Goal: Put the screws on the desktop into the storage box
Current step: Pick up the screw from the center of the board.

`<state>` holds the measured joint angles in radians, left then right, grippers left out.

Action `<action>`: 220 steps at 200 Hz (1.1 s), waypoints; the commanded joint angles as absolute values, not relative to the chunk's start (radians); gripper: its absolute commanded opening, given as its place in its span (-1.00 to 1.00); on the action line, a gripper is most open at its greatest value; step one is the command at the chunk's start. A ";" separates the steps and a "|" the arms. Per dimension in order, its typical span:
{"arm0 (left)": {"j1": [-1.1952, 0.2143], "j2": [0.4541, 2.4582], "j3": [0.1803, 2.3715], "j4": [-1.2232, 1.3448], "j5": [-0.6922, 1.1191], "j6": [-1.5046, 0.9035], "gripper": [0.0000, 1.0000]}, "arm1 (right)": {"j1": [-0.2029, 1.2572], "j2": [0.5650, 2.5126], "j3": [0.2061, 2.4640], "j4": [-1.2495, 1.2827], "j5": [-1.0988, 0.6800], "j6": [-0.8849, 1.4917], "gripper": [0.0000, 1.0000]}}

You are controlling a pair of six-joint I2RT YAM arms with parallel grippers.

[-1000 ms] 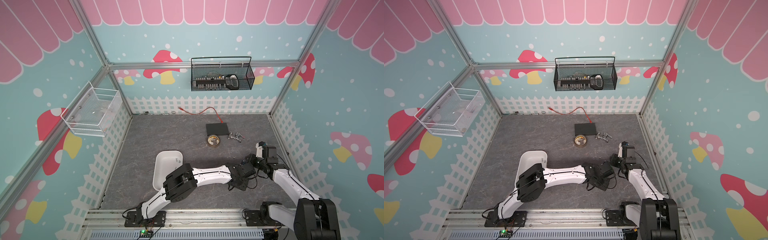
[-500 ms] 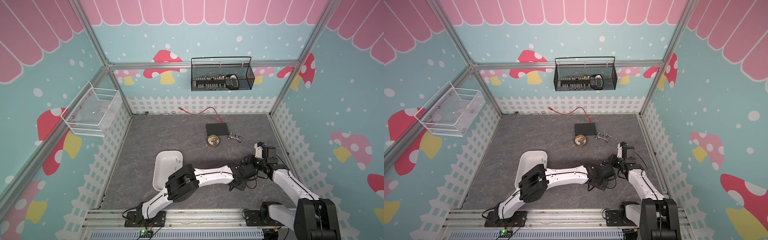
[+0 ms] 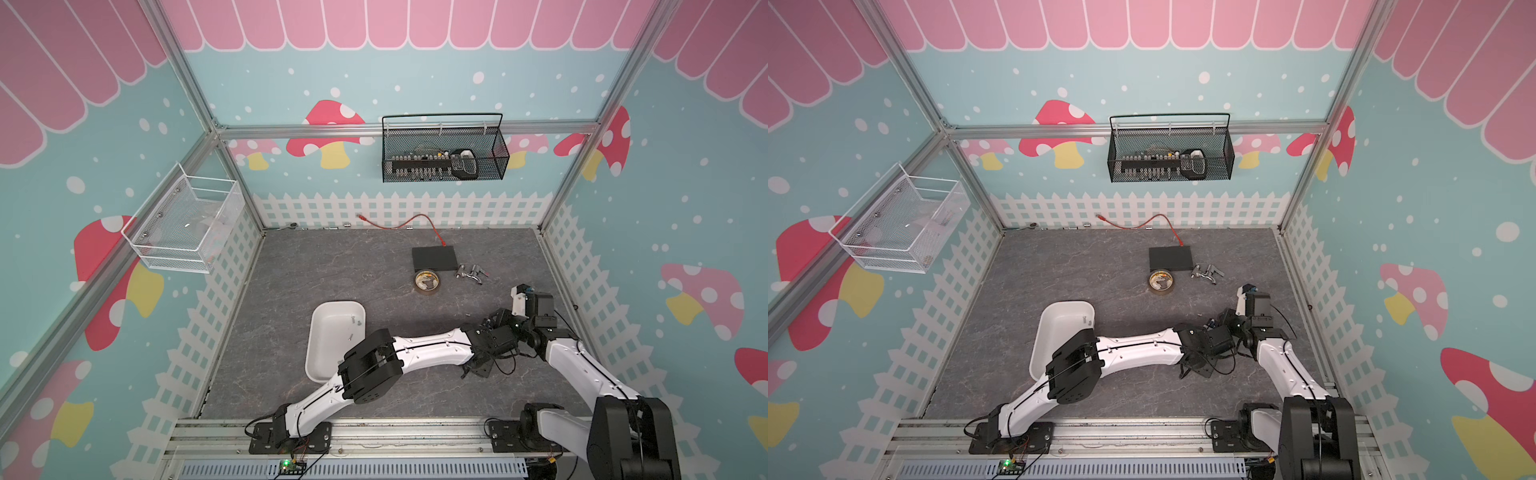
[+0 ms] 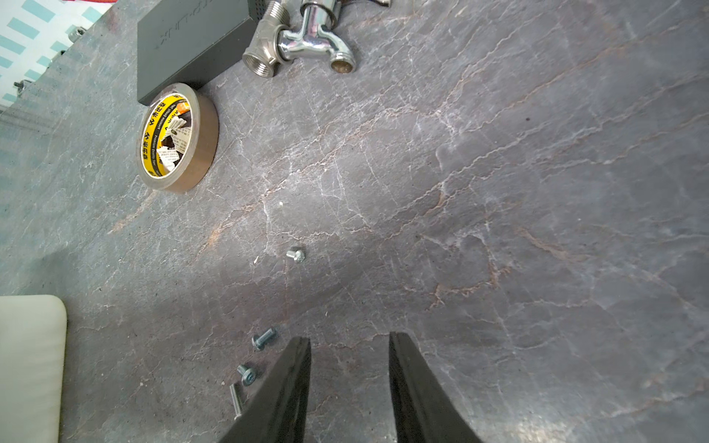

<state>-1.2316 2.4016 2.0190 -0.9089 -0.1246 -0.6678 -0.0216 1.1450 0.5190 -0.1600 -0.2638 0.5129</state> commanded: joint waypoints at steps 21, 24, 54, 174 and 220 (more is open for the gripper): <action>-1.241 2.476 2.037 -0.852 -0.098 -0.556 -0.33 | -0.003 1.151 0.508 -0.154 -0.334 0.522 -0.20; -1.241 2.477 2.037 -0.852 -0.097 -0.554 -0.36 | -0.004 1.151 0.508 -0.155 -0.333 0.522 -0.21; -1.243 2.491 2.043 -0.850 -0.089 -0.540 -0.51 | -0.003 1.142 0.509 -0.156 -0.321 0.522 -0.20; -1.241 2.412 1.893 -0.850 -0.100 -0.568 -1.00 | -0.005 1.143 0.514 -0.160 -0.317 0.523 -0.20; -1.245 2.299 1.719 -0.831 -0.096 -0.599 -1.00 | -0.004 1.143 0.513 -0.159 -0.322 0.521 -0.20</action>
